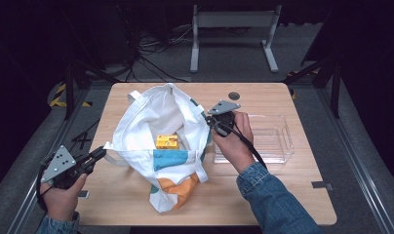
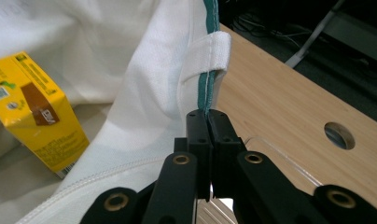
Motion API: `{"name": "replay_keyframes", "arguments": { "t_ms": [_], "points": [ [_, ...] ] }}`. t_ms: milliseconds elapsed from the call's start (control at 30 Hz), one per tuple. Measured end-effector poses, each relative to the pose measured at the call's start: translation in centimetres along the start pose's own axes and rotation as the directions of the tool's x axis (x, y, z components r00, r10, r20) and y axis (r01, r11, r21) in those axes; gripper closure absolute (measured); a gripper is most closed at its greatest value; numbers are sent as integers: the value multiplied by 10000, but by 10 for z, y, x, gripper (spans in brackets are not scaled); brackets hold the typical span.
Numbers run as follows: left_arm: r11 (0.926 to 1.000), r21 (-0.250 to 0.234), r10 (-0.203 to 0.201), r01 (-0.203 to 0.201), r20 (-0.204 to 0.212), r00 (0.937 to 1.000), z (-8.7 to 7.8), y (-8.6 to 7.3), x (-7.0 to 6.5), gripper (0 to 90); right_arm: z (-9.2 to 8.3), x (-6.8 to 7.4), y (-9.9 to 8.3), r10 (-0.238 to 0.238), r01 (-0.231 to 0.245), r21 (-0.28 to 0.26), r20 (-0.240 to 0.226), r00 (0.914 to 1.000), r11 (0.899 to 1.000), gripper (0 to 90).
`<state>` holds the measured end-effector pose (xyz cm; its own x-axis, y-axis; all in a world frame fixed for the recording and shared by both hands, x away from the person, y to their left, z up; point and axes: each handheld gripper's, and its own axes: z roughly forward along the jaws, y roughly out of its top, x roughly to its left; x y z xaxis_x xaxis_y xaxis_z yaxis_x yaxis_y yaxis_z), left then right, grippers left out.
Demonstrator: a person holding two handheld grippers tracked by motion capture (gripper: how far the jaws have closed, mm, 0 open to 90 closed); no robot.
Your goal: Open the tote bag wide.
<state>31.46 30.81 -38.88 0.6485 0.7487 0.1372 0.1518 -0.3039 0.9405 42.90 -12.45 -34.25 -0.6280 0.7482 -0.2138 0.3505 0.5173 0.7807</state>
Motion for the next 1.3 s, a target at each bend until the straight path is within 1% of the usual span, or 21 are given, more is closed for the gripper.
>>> {"name": "replay_keyframes", "arguments": {
  "t_ms": [67, 133, 200, 267, 333, 433, 500, 567, 667, 767, 867, 933, 967, 1033, 1100, 1133, 1167, 1200, 1233, 1267, 1300],
  "points": [
    [10000, 59, 35, -35, 23, 10000, 1, -2, 0, 880, 3, 1, -2, 19, -19, 96, 5, 10000, 10000, 887],
    [9995, 311, 101, -104, 84, 9999, 2, -5, 0, 880, 11, 7, -7, -337, 330, 622, 104, 9994, 9975, 886],
    [9988, 465, 160, -166, 138, 9998, 3, -7, 0, 880, 13, 8, -8, -471, 461, 789, 110, 9988, 9958, 885],
    [9978, 659, 102, -116, 216, 9997, 2, -11, 2, 880, 20, 10, -11, -630, 618, 1328, 44, 9980, 9892, 884],
    [9965, 808, -224, 191, 391, 9990, 2, -18, 6, 880, 23, 9, -13, -741, 728, 1570, 30, 9972, 9849, 883],
    [9943, 869, -658, 611, 518, 9965, 3, -28, 9, 879, 26, 7, -17, -563, 596, 1705, -244, 9981, 9836, 881],
    [9954, 830, -528, 486, 488, 9974, 2, -26, 6, 879, 25, 8, -17, -561, 604, 1540, -320, 9979, 9862, 874],
    [9969, 742, -311, 279, 431, 9986, 1, -22, 3, 879, 20, 8, -16, -422, 455, 990, -351, 9985, 9940, 797],
    [9982, 596, -126, 98, 463, 9988, 0, -17, -1, 878, 7, 11, -12, -226, 241, 277, -518, 9984, 9993, 773],
    [9987, 511, -21, -4, 472, 9989, 0, -14, -3, 878, -13, 15, -10, -193, 161, -495, -645, 9977, 9986, 762],
    [9989, 467, 22, -48, 561, 9984, 0, -12, -6, 878, -29, 21, -11, -91, -33, -1095, -1132, 9935, 9940, 757],
    [9989, 452, 87, -116, 631, 9980, 1, -10, -8, 878, -41, 29, -14, -112, -120, -1478, -1552, 9878, 9889, 764],
    [9987, 446, 217, -246, 651, 9976, 2, -9, -10, 878, -47, 34, -17, -83, -234, -1643, -1897, 9818, 9861, 778],
    [9986, 465, 224, -257, 703, 9973, 3, -8, -12, 878, -55, 47, -23, -230, -296, -1888, -2709, 9623, 9816, 803],
    [9980, 488, 366, -403, 749, 9965, 5, -6, -13, 878, -59, 58, -26, -465, -206, -2100, -3096, 9497, 9775, 808],
    [9981, 504, 319, -359, 795, 9963, 6, -6, -15, 878, -62, 70, -28, -799, -87, -2404, -3562, 9310, 9706, 810],
    [9981, 504, 319, -359, 795, 9963, 6, -6, -15, 878, -62, 70, -28, -799, -87, -2404, -3562, 9310, 9706, 810],
    [9981, 512, 298, -341, 831, 9961, 8, -5, -16, 878, -62, 74, -29, -857, -89, -2464, -3706, 9248, 9691, 812],
    [9976, 536, 386, -432, 851, 9956, 9, -5, -16, 878, -61, 83, -29, -1079, 39, -2559, -3935, 9130, 9667, 812],
    [9975, 562, 391, -440, 862, 9955, 9, -4, -16, 879, -59, 88, -29, -1289, 199, -2643, -4022, 9064, 9642, 808],
    [9977, 514, 404, -451, 887, 9952, 10, -4, -17, 879, -57, 92, -29, -1466, 365, -2709, -3987, 9053, 9619, 803]
  ]
}}
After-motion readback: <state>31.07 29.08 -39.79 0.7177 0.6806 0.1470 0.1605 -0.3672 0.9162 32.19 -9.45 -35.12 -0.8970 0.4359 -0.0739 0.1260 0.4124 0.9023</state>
